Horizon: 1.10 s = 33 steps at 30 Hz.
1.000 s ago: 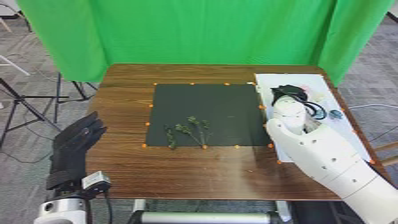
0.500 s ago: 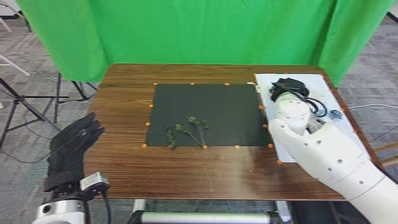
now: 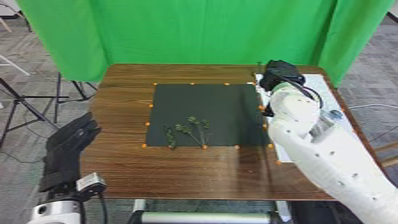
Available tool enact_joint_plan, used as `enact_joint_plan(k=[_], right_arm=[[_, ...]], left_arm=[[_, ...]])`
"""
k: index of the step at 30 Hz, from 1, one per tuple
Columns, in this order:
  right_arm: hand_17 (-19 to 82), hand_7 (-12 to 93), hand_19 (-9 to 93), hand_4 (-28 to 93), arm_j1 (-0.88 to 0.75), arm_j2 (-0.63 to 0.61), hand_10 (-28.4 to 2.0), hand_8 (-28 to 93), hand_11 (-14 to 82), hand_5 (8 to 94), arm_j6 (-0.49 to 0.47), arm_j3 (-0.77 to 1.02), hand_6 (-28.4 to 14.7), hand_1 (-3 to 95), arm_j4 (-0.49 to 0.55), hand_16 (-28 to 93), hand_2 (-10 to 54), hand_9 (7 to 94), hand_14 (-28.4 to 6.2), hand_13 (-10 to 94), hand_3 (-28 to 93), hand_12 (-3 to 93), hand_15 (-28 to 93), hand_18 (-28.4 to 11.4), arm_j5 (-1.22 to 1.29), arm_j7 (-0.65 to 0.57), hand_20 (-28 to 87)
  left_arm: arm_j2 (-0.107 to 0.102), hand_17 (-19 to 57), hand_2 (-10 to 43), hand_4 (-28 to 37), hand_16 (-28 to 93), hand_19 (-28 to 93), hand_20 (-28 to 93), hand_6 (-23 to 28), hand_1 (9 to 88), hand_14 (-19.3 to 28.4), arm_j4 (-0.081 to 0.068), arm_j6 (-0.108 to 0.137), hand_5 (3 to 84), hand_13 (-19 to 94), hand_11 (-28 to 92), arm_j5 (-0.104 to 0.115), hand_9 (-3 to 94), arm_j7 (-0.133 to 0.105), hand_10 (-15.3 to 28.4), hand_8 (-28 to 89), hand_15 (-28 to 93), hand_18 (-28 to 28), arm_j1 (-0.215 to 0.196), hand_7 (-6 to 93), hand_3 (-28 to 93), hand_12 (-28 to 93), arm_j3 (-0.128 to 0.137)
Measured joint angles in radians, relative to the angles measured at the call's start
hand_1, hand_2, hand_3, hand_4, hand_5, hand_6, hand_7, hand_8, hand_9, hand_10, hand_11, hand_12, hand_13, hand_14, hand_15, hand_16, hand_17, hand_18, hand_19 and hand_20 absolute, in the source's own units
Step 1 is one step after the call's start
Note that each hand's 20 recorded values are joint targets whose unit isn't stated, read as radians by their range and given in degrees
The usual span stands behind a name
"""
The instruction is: Arrange flowers
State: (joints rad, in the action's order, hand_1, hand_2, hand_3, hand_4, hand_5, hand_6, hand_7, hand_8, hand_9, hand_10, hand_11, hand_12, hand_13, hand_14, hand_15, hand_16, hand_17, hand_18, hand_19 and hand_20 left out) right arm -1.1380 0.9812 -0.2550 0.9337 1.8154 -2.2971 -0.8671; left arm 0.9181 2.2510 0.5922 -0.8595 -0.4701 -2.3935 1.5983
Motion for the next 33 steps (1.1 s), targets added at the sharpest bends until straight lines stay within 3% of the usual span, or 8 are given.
enact_joint_plan(k=[6, 16, 33], right_arm=[[57, 23, 93, -28, -0.115, 0.014, -13.5, 18, 48.0, 84.0, -0.017, 0.033, -5.2, 50.7, 0.096, 22, -2.8, 86.8, -5.5, 88, 76, 25.0, 71, -22.1, 0.001, -0.002, 26], [57, 23, 93, -27, -0.234, 0.049, -13.5, 19, 47.9, 84.3, -0.016, 0.034, -5.3, 50.7, 0.105, 22, -2.9, 87.0, -5.5, 88, 76, 25.1, 71, -22.3, 0.019, -0.041, 26], [57, 23, 93, -27, -0.339, 0.071, -13.6, 18, 47.8, 84.7, -0.026, 0.004, -5.3, 50.6, 0.167, 22, -3.0, 87.2, -5.8, 88, 76, 25.1, 71, -22.6, 0.013, -0.052, 27]], left_arm=[[0.004, -9.3, 5.3, -20.3, -17, 59, 3, 11.3, 25.9, 25.8, 0.008, -0.001, 41.7, 21, 36, -0.009, 33.6, 0.016, 19.7, -11, 62, 20.9, -0.016, 15.0, 83, 6, 0.02], [0.022, -9.4, 5.4, -20.2, -17, 59, 3, 11.2, 26.0, 25.8, 0.009, -0.012, 41.7, 21, 36, -0.028, 33.4, 0.047, 19.6, -11, 62, 20.9, -0.014, 15.1, 83, 6, 0.022], [0.035, -9.4, 5.3, -20.2, -17, 59, 3, 11.2, 25.9, 25.7, 0.008, -0.024, 41.7, 21, 36, -0.035, 33.5, 0.053, 19.7, -11, 62, 20.9, -0.013, 15.2, 83, 6, 0.029]])
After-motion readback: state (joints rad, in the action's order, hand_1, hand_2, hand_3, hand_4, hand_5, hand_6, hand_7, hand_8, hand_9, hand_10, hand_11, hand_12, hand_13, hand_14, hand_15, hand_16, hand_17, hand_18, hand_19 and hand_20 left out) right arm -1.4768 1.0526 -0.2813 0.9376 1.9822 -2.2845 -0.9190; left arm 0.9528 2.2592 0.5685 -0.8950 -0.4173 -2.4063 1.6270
